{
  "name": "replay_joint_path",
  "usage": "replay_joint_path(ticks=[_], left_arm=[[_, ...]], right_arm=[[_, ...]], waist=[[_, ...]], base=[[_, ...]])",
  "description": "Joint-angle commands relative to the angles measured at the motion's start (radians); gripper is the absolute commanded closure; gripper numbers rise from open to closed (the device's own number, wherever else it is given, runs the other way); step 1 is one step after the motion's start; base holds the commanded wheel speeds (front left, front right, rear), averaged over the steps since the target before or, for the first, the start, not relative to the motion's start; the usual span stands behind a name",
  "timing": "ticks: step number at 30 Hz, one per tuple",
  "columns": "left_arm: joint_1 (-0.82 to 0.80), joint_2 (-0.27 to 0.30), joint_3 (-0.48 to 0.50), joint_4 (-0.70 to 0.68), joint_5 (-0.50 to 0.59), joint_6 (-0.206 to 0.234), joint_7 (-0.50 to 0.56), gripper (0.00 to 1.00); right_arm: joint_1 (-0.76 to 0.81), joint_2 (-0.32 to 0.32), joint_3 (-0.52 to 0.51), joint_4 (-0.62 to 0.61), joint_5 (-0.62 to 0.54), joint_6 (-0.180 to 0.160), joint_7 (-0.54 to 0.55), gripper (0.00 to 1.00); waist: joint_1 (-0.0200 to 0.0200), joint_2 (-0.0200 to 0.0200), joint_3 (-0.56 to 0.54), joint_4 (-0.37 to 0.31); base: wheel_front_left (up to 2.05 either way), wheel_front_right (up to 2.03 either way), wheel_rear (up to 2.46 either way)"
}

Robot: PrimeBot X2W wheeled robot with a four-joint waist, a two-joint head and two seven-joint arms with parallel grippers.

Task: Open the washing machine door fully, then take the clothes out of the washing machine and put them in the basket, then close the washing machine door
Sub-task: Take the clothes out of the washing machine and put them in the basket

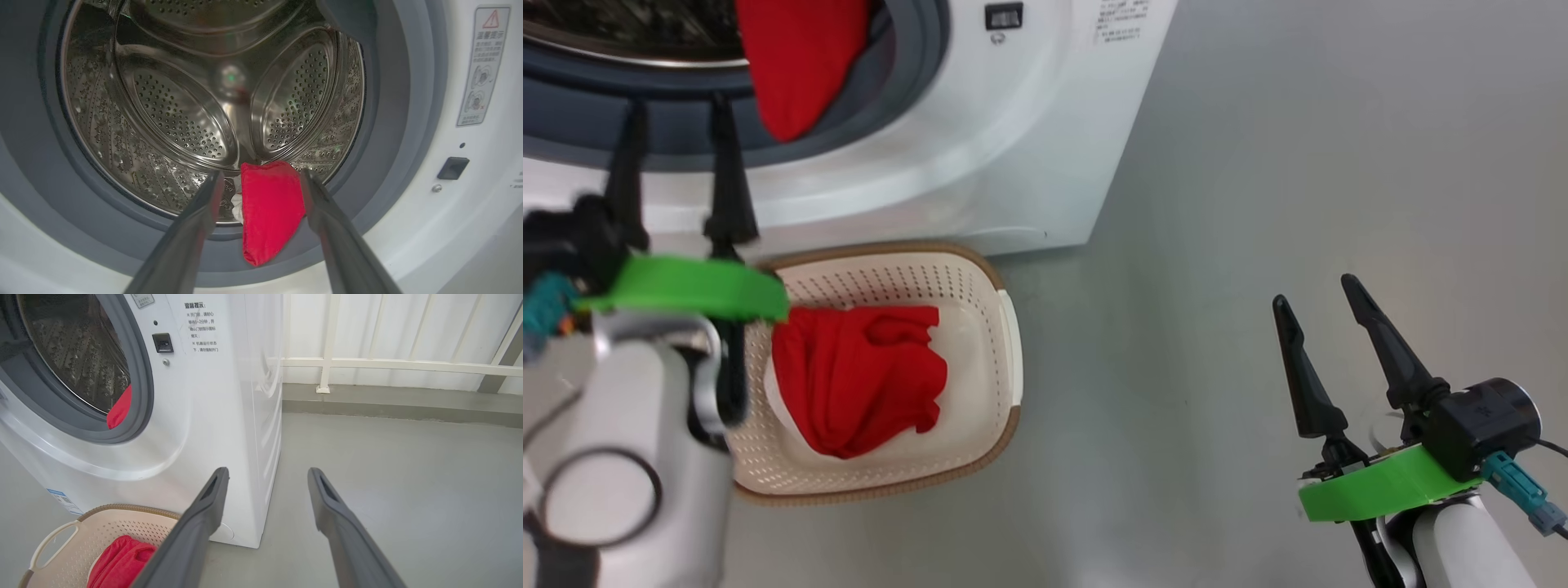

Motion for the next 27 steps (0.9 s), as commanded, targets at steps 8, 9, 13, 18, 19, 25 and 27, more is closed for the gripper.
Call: replay_joint_path(ticks=[8,9,13,18,19,25,27], left_arm=[[-0.216,0.06,0.037,0.128,0.0,-0.03,-0.019,0.0],[-0.24,0.062,0.035,0.152,-0.002,-0.035,-0.02,0.0],[-0.337,0.075,0.015,0.248,0.005,-0.057,-0.014,0.0],[-0.473,0.098,-0.004,0.391,-0.002,-0.1,0.015,0.0],[-0.493,0.098,-0.004,0.413,-0.007,-0.107,0.023,0.0],[-0.597,0.085,0.007,0.535,-0.077,-0.151,0.084,0.0],[-0.619,0.083,-0.002,0.574,-0.088,-0.161,0.114,0.0]], right_arm=[[-0.034,-0.003,0.022,-0.04,-0.001,0.005,-0.006,0.0],[-0.037,-0.003,0.023,-0.043,-0.003,0.005,-0.006,0.0],[-0.048,-0.003,0.019,-0.059,-0.009,0.005,-0.006,0.0],[-0.059,-0.003,0.012,-0.078,-0.016,0.005,-0.006,0.0],[-0.06,-0.003,0.011,-0.079,-0.013,0.005,-0.006,0.0],[-0.066,-0.003,0.008,-0.09,-0.013,0.005,-0.006,0.0],[-0.07,-0.003,0.009,-0.094,-0.012,0.005,-0.006,0.0]], waist=[[0.0,0.0,0.103,-0.017],[0.0,0.0,0.111,-0.018],[0.0,0.0,0.145,-0.02],[0.0,0.0,0.175,-0.03],[0.0,0.0,0.178,-0.032],[0.0,0.0,0.197,-0.042],[0.0,0.0,0.203,-0.045]], base=[[0.0,0.0,0.0],[0.0,0.0,0.0],[0.0,0.0,0.0],[0.0,0.0,0.0],[0.0,0.0,0.0],[0.0,0.0,0.0],[0.0,0.0,0.0]])
